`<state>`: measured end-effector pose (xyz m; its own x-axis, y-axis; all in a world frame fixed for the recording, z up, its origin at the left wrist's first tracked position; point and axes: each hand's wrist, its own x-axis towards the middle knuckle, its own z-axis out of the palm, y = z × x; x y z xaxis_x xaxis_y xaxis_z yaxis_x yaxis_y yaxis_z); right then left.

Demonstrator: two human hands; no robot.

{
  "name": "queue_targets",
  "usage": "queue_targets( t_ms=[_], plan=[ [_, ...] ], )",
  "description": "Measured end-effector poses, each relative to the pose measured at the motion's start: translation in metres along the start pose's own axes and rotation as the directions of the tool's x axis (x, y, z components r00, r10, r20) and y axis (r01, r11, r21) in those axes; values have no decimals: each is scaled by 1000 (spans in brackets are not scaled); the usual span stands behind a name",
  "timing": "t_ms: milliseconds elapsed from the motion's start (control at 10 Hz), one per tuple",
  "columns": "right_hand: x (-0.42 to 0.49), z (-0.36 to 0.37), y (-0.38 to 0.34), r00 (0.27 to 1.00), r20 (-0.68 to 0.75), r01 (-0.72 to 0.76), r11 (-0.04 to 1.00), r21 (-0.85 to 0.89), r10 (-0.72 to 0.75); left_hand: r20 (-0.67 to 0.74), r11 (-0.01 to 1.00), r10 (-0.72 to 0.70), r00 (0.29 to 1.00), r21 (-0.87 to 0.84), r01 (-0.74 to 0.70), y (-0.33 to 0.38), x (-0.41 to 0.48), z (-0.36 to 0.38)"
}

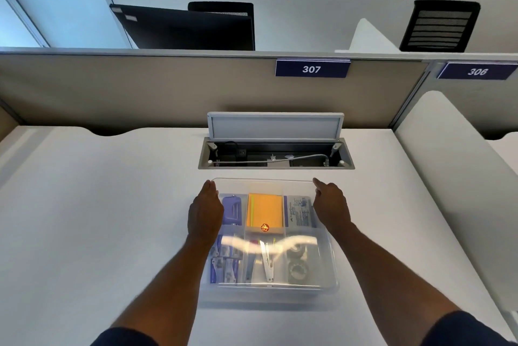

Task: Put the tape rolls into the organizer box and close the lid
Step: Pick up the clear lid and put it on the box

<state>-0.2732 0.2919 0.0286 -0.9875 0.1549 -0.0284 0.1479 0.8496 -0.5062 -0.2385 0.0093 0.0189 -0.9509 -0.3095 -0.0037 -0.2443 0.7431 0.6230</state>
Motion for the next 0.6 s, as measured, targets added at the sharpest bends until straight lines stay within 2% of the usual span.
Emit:
queue_targets(
  t_ms=[400, 500, 600],
  plan=[
    [-6, 2, -2, 1000, -13, 12, 998, -65, -13, 23, 999, 4, 1000, 38, -5, 1, -1, -1],
    [-6, -1, -2, 999, 3, 50, 984, -172, -50, 104, 995, 19, 994, 99, -30, 0, 1, -3],
    [-13, 0, -8, 990, -45, 114, 934, -338, -137, 157, 996, 42, 987, 69, -53, 6, -2, -8]
  ],
)
